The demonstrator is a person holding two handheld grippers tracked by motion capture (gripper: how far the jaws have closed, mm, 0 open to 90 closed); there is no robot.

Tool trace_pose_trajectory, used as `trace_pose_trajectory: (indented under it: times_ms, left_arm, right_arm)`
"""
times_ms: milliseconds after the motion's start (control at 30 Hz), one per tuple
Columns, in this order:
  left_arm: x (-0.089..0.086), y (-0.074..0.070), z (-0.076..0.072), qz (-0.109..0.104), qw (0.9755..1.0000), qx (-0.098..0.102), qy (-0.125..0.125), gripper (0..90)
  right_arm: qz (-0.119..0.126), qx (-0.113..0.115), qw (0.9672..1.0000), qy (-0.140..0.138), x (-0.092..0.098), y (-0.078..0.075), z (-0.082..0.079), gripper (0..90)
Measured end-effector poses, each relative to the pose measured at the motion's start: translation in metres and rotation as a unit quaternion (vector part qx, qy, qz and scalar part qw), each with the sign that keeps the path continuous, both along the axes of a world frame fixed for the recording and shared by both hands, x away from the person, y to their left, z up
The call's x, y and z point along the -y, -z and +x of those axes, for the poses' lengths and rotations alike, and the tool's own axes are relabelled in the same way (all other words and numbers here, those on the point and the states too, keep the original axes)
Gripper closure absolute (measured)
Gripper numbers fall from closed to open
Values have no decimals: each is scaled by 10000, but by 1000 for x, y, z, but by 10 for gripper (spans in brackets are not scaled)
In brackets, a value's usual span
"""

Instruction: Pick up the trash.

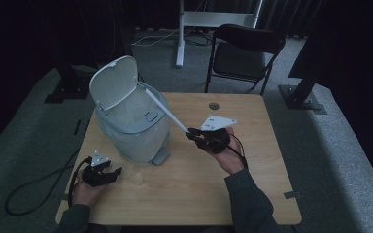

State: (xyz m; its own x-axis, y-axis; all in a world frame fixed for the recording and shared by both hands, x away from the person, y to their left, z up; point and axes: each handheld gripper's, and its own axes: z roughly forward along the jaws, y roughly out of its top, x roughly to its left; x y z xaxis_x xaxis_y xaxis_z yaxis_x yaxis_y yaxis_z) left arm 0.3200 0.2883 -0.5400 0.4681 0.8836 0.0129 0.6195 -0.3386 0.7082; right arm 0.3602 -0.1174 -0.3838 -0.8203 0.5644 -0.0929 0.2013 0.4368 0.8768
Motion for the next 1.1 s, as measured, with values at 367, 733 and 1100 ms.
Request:
trace_pose_trajectory:
  times_ms: [367,733,1100]
  left_arm:
    - [0,0,0,0,10000,7,-2,401]
    - [0,0,0,-1,10000,-2,6,401]
    - [0,0,0,4,10000,-2,6,400]
  right_arm:
    - [-313,-111,9993,-178,-28,3,15,787]
    - [-505,-156,9984,-193,-45,5,26,788]
    - [-197,139,9996,-119,-45,-13,27,789]
